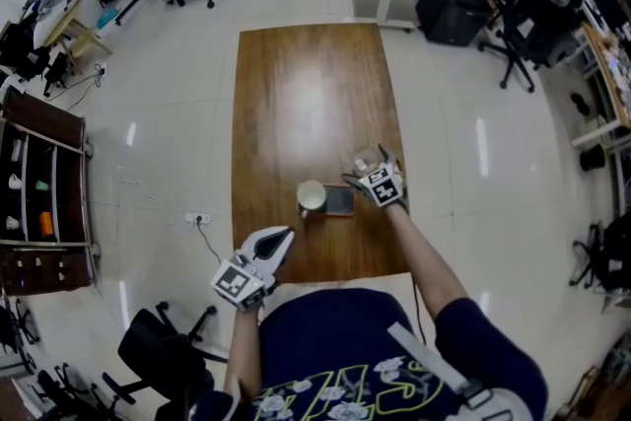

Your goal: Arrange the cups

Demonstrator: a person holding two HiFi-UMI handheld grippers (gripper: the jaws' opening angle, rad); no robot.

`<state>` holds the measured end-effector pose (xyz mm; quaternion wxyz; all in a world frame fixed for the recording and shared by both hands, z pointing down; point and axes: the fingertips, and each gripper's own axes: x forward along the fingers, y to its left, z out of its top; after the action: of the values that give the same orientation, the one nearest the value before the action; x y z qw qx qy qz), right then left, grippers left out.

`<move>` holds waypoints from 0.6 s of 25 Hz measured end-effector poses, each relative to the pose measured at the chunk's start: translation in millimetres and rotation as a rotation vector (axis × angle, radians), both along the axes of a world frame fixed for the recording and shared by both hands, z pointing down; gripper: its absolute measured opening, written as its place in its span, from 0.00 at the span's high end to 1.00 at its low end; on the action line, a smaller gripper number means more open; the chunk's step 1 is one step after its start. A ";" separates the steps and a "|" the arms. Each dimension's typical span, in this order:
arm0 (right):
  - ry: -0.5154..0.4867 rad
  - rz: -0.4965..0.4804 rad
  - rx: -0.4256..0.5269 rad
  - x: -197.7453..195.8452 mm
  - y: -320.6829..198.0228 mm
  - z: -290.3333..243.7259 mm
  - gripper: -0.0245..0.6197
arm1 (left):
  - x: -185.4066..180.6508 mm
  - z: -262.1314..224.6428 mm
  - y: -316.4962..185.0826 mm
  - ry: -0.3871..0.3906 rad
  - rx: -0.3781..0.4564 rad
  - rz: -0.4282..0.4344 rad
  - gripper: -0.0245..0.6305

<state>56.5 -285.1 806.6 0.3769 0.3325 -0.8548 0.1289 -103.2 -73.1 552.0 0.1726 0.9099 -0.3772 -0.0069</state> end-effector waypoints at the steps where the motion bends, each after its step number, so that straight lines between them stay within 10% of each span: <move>1: 0.009 0.008 -0.013 1.2 -4.6 7.5 0.06 | -1.0 0.3 0.5 -0.001 -0.002 -0.003 0.96; 15: -0.008 0.015 -0.042 -7.1 10.4 -0.9 0.33 | 2.4 16.3 5.5 0.029 -0.059 -0.034 0.96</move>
<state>49.4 -274.7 805.7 0.3792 0.3305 -0.8510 0.1509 -100.8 -67.6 568.2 0.2046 0.8977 -0.3901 -0.0122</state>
